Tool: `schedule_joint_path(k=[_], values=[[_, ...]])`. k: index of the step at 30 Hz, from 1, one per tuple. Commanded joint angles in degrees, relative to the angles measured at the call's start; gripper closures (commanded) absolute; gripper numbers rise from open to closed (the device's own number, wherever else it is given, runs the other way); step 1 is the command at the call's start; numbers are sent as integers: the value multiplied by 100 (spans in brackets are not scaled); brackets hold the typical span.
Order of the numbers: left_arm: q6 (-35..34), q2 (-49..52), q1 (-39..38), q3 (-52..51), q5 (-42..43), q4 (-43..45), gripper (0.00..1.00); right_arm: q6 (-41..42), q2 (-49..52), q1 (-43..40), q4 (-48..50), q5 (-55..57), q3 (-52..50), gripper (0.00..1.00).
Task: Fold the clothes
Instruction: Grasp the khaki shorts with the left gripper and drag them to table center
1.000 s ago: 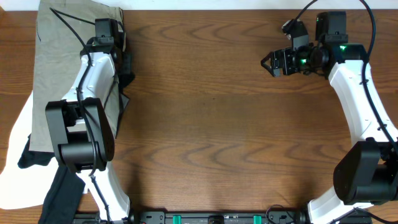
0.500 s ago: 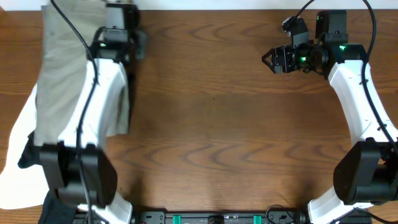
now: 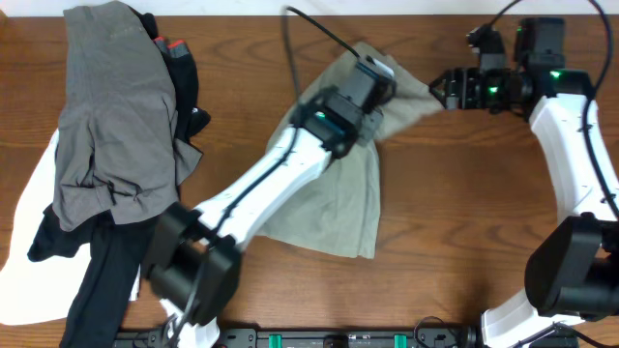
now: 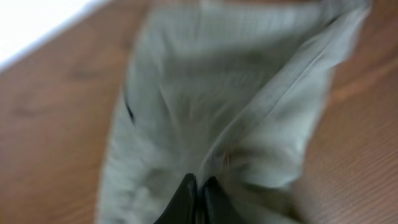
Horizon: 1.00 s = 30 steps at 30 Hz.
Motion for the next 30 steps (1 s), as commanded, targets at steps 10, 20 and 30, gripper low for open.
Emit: schedule_joint_path(k=[10, 20, 30], values=[[-1117, -297, 219, 79, 332, -304, 1, 232, 9, -439, -87, 157, 127, 25], [-1526, -1123, 2131, 13, 2203, -2002, 1, 334, 9, -203, 216, 280, 127, 28], [-1088, -713, 2924, -479, 3084, -3617, 10, 306, 9, 363, 393, 739, 127, 28]])
